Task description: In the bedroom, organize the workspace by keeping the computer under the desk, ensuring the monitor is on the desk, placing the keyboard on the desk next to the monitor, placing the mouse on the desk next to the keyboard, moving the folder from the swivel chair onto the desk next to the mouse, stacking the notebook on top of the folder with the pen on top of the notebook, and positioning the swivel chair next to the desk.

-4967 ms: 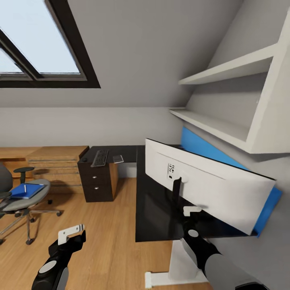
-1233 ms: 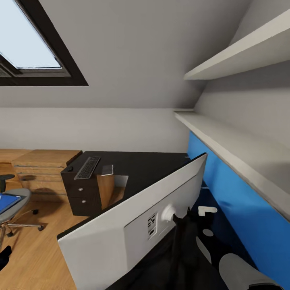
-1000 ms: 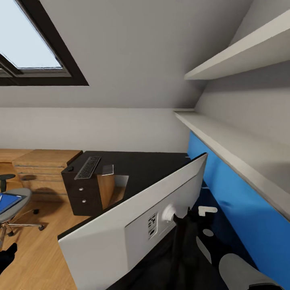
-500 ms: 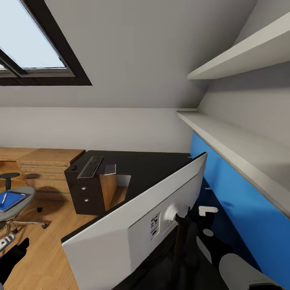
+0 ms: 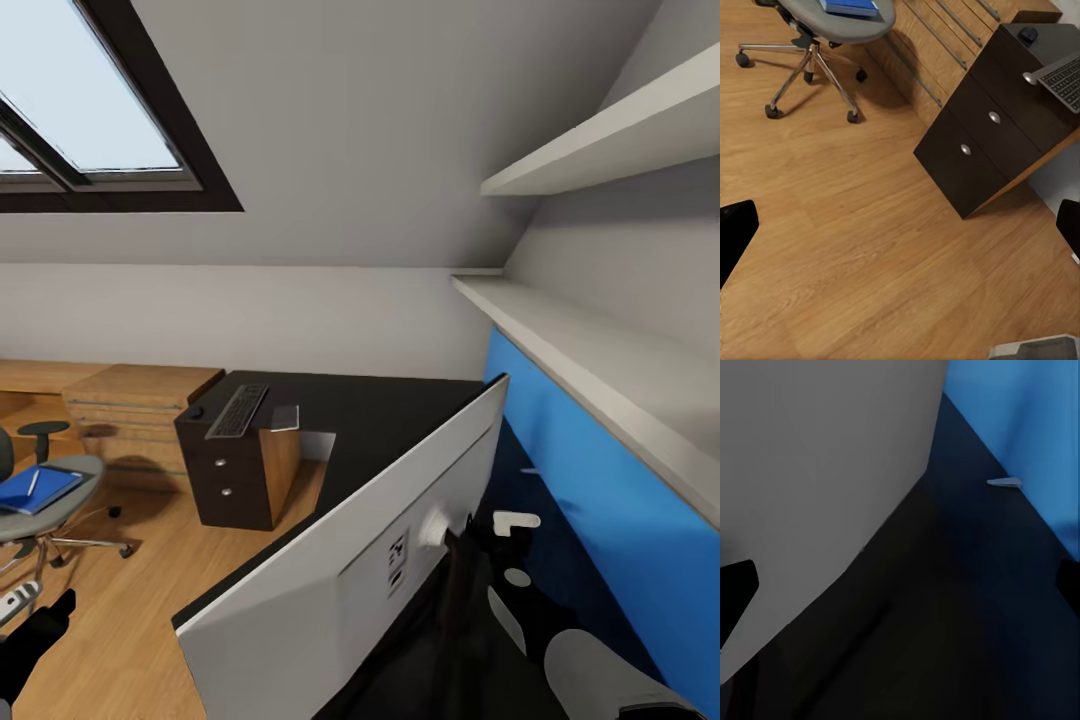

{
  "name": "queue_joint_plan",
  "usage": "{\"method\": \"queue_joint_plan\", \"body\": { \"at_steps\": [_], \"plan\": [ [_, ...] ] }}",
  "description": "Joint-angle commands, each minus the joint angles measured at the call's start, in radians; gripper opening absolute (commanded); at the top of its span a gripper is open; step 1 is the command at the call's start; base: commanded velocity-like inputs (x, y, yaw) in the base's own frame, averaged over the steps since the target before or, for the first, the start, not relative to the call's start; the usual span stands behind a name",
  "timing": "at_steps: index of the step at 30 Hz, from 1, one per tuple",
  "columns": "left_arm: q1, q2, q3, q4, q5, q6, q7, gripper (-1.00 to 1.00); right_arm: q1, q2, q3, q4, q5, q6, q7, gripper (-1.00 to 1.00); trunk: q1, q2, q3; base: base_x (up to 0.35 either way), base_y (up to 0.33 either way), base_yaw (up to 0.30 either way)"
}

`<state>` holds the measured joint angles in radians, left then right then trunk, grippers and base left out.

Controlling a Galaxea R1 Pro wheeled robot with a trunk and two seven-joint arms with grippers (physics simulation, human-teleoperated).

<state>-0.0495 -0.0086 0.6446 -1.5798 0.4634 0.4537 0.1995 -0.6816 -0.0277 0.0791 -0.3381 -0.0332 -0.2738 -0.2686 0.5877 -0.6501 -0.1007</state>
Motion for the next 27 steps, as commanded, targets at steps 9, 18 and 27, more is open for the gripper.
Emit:
{"method": "queue_joint_plan", "body": {
  "at_steps": [9,18,27],
  "plan": [
    [-0.001,-0.001,-0.002,-0.002,0.01,0.005,0.006,1.0,-0.001,-0.004,0.008,0.001,-0.004,-0.001,-0.008,1.0,0.0,-0.002,-0.002,-0.258,0.0,0.001],
    [-0.001,-0.001,-0.014,-0.002,0.009,0.004,0.006,1.0,-0.001,-0.006,0.003,0.002,-0.005,0.001,-0.015,1.0,0.0,-0.002,-0.002,-0.11,0.0,0.0],
    [-0.001,-0.002,-0.024,-0.002,0.006,0.004,0.006,1.0,-0.001,-0.015,-0.102,0.002,-0.01,0.011,-0.037,1.0,0.0,-0.002,-0.002,-0.275,0.0,0.0]
  ]
}}
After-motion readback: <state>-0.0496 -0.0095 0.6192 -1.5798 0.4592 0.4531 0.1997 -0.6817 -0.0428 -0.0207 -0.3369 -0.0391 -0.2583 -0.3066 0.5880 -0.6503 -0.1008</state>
